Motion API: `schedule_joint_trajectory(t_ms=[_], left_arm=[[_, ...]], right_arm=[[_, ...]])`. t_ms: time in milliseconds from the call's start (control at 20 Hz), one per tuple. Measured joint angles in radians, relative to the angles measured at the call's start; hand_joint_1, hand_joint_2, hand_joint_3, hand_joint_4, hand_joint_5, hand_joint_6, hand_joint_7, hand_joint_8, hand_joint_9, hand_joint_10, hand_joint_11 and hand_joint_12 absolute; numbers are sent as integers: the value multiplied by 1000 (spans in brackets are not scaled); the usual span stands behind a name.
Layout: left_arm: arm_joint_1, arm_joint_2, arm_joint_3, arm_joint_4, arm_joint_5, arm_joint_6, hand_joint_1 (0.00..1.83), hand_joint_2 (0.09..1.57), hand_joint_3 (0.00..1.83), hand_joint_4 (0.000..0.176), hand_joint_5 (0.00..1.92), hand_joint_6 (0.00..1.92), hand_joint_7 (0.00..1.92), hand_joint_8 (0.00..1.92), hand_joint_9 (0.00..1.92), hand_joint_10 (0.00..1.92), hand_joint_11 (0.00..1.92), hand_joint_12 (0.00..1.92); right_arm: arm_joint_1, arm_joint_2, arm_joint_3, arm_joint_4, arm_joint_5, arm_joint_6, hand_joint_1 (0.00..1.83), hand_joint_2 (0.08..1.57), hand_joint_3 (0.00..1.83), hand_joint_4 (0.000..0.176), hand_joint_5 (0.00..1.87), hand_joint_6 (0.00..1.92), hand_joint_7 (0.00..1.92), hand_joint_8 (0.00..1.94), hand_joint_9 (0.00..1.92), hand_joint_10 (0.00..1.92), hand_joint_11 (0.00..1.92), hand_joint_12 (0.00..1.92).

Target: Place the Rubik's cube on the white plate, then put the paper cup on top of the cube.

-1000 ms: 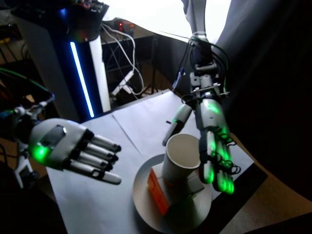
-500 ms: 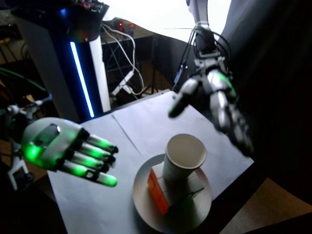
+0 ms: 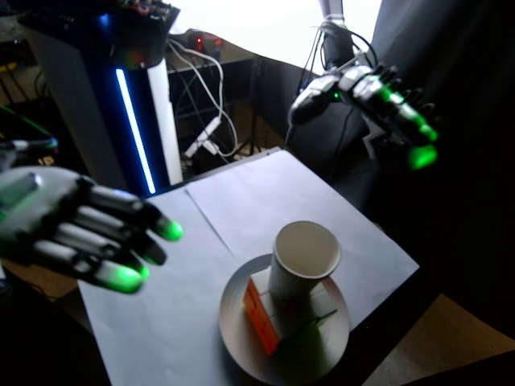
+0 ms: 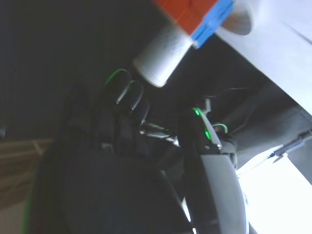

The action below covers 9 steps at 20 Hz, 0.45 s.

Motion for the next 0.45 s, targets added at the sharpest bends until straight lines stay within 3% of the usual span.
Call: schedule_joint_trajectory(t_ms=[100, 150, 250, 300, 350, 450], left_arm=[[43, 30, -26, -36, -34, 39, 295, 1269, 5, 176, 0, 0, 0, 0, 0, 0, 0, 0], [61, 45, -37, -49, -48, 46, 275, 1271, 4, 176, 0, 0, 0, 0, 0, 0, 0, 0], [96, 78, -62, -76, -75, 74, 233, 1239, 0, 176, 0, 0, 0, 0, 0, 0, 0, 0], [110, 93, -73, -87, -90, 92, 229, 1242, 0, 176, 0, 0, 0, 0, 0, 0, 0, 0], [125, 110, -87, -100, -104, 104, 221, 1246, 0, 176, 0, 0, 0, 0, 0, 0, 0, 0], [152, 139, -112, -112, -140, 124, 219, 1246, 0, 176, 0, 0, 0, 0, 0, 0, 0, 0]], right_arm=[[0, 9, -18, 8, 27, -38, 125, 1322, 0, 35, 0, 0, 0, 0, 0, 0, 0, 0], [0, 9, -19, 6, 27, -38, 139, 1318, 0, 26, 0, 0, 0, 0, 0, 0, 0, 0], [0, 13, -19, -4, 24, -39, 138, 1305, 0, 46, 0, 0, 0, 0, 0, 0, 0, 0], [0, 19, -21, -3, 24, -39, 142, 1317, 0, 70, 0, 0, 0, 0, 0, 0, 0, 0], [0, 26, -22, -2, 26, -39, 169, 1307, 0, 48, 0, 0, 0, 0, 0, 0, 0, 0], [0, 41, -30, 3, 31, -40, 171, 1305, 0, 43, 0, 0, 0, 0, 0, 0, 0, 0]])
